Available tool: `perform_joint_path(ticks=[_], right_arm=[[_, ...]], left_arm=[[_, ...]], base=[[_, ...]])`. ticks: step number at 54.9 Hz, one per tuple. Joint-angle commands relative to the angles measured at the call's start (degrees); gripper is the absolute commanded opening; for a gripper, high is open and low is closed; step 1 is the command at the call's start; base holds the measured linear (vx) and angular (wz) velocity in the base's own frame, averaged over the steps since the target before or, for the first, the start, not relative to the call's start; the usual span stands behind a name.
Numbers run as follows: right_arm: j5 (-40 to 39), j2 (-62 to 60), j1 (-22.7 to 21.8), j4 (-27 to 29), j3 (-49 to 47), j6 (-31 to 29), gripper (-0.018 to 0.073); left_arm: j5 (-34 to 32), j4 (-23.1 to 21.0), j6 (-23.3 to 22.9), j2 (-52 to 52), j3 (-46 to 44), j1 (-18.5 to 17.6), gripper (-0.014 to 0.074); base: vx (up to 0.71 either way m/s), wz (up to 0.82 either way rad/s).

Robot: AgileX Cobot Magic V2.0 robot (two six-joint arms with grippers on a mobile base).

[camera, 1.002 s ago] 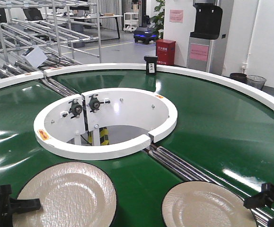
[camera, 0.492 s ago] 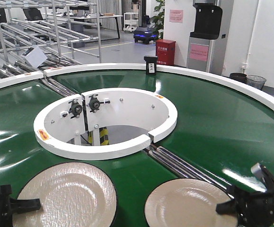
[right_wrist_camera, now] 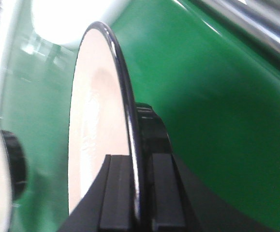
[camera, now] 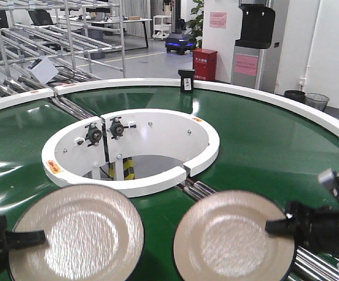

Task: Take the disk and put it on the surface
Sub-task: 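Close each gripper on a plate rim and lift both plates upright, then hold both plates upright while the base drives to the steel table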

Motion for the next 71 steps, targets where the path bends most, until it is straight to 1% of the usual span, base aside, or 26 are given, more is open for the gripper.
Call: perform_joint_path(ticks=[1, 9, 13, 20, 26, 71], right_arm=[[4.62, -8.65, -0.24, 6.29, -1.74, 2.43, -0.0009], [4.37, -17.66, -0.24, 6.19, -1.74, 6.24, -0.0009], [4.21, -21.49, -0.24, 5.91, -1.74, 7.88, -0.0009], [3.82, -25.47, -0.24, 4.95, -1.74, 10.23, -0.0009], [3.83, -26.81, -0.24, 3.96, -1.74, 11.18, -0.0009], [3.91, -27.61, -0.24, 4.11, -1.74, 11.14, -0.0009]], left_arm=[[8.87, -7.74, -2.94, -6.79, -1.31, -0.17, -0.0001], [8.78, -7.69, -6.09, -13.59, -1.31, 0.01, -0.0001], [8.43, -7.82, -6.46, -17.09, -1.31, 0.01, -0.0001], [7.25, -7.66, -8.48, -20.80, -1.31, 0.01, -0.0001], [7.17, -7.65, -8.64, -21.33, -1.31, 0.01, -0.0001], [7.72, -7.82, -8.57, -21.35, -1.31, 0.01, -0.0001]], base=[[0.00, 0.00], [0.00, 0.00], [0.00, 0.00], [0.00, 0.00], [0.00, 0.00], [0.00, 0.00]])
